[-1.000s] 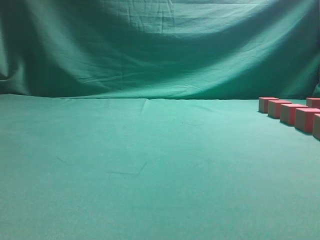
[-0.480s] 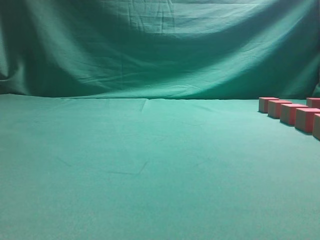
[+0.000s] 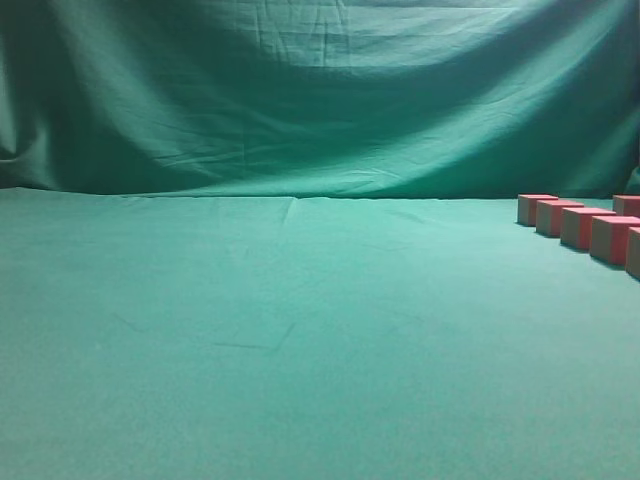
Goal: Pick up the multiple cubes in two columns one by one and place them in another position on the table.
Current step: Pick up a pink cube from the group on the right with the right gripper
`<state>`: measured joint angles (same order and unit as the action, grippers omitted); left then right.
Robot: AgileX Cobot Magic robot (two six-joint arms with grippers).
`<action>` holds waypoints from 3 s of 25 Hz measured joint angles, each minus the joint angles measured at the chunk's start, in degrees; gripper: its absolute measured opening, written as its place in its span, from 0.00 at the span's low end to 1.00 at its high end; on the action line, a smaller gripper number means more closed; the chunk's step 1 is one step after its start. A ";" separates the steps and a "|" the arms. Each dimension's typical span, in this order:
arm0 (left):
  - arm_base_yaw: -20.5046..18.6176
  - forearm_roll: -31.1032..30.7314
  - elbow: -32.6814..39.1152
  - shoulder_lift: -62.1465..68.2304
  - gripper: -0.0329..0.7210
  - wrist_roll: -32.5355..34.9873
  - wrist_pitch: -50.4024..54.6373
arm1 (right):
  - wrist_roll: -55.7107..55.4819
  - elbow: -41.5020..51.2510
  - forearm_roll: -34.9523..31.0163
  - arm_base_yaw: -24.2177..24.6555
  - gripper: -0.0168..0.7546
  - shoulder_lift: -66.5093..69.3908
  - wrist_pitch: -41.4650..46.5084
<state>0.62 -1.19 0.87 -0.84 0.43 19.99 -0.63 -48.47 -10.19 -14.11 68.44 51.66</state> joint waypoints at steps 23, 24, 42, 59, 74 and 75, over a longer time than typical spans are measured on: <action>0.00 0.00 0.00 0.00 0.04 0.00 0.00 | -30.06 -0.37 26.71 -10.26 0.25 14.90 -11.97; 0.00 0.00 0.00 0.00 0.04 0.00 0.00 | -30.67 -0.37 26.71 -10.26 0.30 14.90 -11.71; 0.00 0.00 0.00 0.00 0.04 0.00 0.00 | -32.12 -0.37 21.34 -4.74 0.70 17.71 -11.41; 0.00 0.00 0.00 0.00 0.04 0.00 0.00 | -31.08 -0.40 21.86 -4.72 0.70 26.75 -20.69; 0.00 0.00 0.00 0.00 0.04 0.00 0.00 | -31.39 -0.49 23.09 -4.72 0.36 27.93 -20.92; 0.00 0.00 0.00 0.00 0.04 0.00 0.00 | -31.39 -0.52 23.09 -4.72 0.36 27.93 -20.66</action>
<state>0.62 -1.19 0.87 -0.84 0.43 19.99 -32.02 -48.98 12.90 -18.83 96.37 31.00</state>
